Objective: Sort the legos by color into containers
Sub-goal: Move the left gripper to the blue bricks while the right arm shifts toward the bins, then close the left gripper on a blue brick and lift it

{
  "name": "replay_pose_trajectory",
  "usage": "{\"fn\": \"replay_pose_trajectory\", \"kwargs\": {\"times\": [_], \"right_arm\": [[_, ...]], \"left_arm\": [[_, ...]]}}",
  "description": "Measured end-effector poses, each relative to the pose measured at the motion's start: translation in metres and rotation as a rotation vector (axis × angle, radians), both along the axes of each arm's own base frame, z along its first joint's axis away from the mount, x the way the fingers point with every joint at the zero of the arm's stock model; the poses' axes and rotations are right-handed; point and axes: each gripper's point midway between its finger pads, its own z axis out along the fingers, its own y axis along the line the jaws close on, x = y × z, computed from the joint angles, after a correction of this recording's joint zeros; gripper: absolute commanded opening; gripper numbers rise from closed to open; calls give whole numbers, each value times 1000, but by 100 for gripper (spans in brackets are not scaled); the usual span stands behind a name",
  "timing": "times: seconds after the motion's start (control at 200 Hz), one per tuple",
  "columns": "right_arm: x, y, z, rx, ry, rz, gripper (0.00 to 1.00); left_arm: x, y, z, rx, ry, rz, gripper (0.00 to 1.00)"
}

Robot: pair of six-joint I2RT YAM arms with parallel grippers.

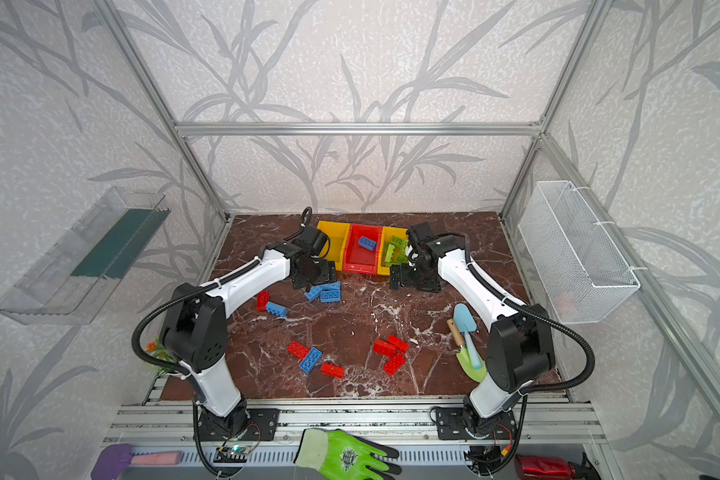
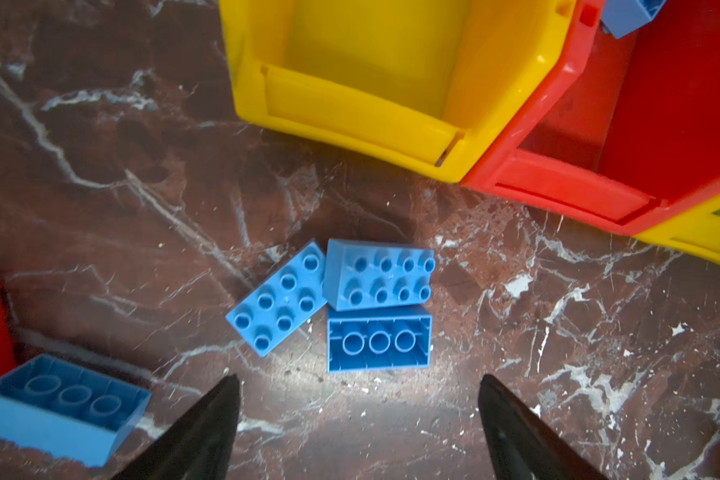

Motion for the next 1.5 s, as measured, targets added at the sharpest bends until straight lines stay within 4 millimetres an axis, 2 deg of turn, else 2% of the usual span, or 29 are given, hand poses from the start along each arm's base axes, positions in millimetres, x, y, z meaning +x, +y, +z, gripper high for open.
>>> {"fn": "replay_pose_trajectory", "kwargs": {"times": [0.17,0.44,0.73,1.075,1.289,1.499], "right_arm": [[-8,-8,5,-17,-4,-41,99],[-22,-22,10,-44,-9,-93,99],[-39,-35,7,-74,-4,-128,99],[-62,-53,7,-107,-11,-148,99],[-73,-68,9,-118,-30,-176,99],[-74,-79,12,-118,-44,-195,99]], "left_arm": [[22,-9,-11,31,7,-45,90],[38,-21,-27,57,27,-83,89],[31,-40,-57,102,95,-135,88],[30,-66,-64,122,102,-176,86],[23,-64,-72,155,120,-164,86],[17,-61,-80,161,135,-155,84]]}}
